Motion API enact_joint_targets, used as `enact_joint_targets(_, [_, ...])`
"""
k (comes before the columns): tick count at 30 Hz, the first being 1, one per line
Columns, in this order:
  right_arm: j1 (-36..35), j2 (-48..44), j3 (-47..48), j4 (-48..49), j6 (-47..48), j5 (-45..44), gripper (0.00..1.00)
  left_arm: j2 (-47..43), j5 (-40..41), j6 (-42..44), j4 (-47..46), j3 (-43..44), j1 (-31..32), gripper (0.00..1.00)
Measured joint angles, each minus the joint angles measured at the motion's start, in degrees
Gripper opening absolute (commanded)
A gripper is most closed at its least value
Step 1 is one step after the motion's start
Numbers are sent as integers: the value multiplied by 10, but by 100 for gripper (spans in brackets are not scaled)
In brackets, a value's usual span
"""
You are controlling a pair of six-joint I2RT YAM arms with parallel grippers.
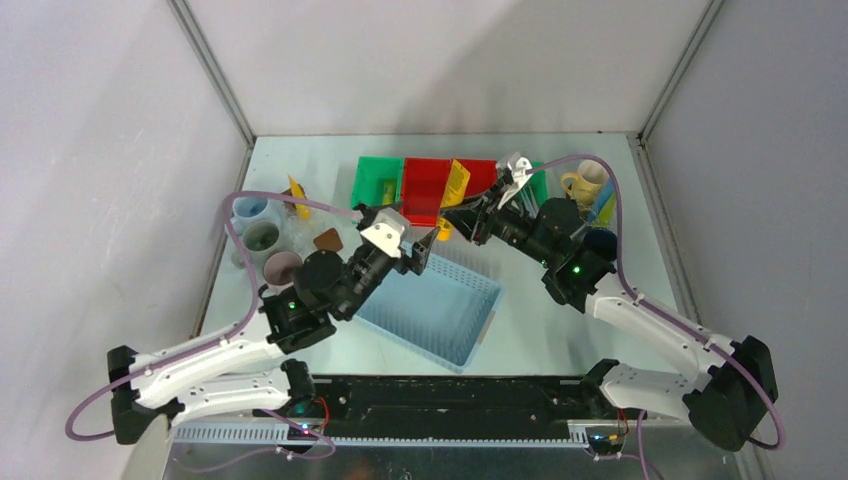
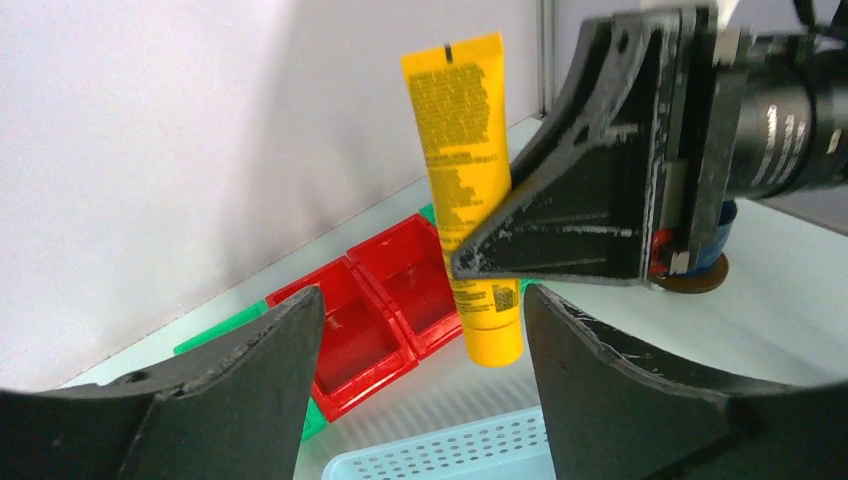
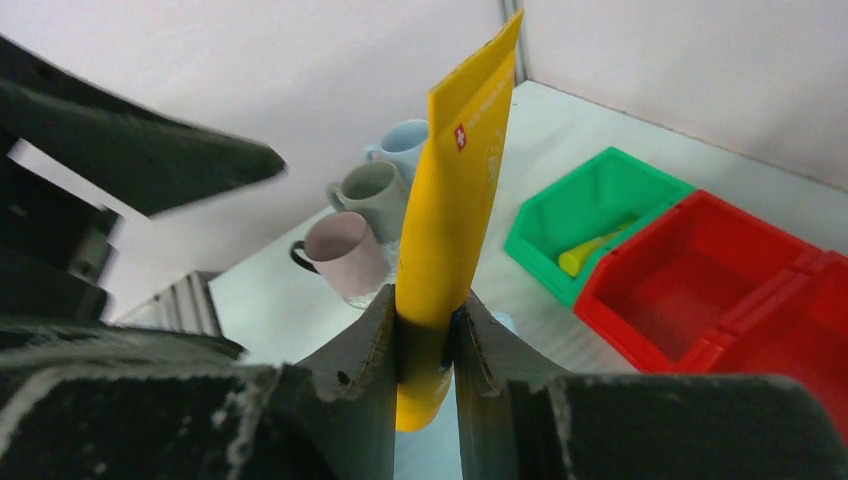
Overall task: Prepare toiletry sets of a toothbrush and toothpaste on the tray
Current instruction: Pick up the toothpaste from the storage box.
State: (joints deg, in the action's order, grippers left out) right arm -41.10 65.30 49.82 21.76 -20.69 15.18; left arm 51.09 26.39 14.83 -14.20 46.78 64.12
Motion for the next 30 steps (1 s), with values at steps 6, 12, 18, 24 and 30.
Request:
enact_joint_targets(6, [0,-12,-2,-43,104,6,13,-4,-25,-54,131,96,-18,82])
enact_joint_targets(12, [-4,-20,-16,-47,174,18,14,5,-93,-139,232,183,-95,82])
enact_joint_targets(18, [-36,-18,-17,-53,241,-59,13,28,-103,-241,288,238,-102,80])
enact_joint_targets(24, [-89,10,-17,-45,328,-175,12,87,-83,-374,355,308,-102,78])
enact_joint_targets(30, [-125,38,-32,-14,416,-261,12,112,-58,-469,404,320,-102,72])
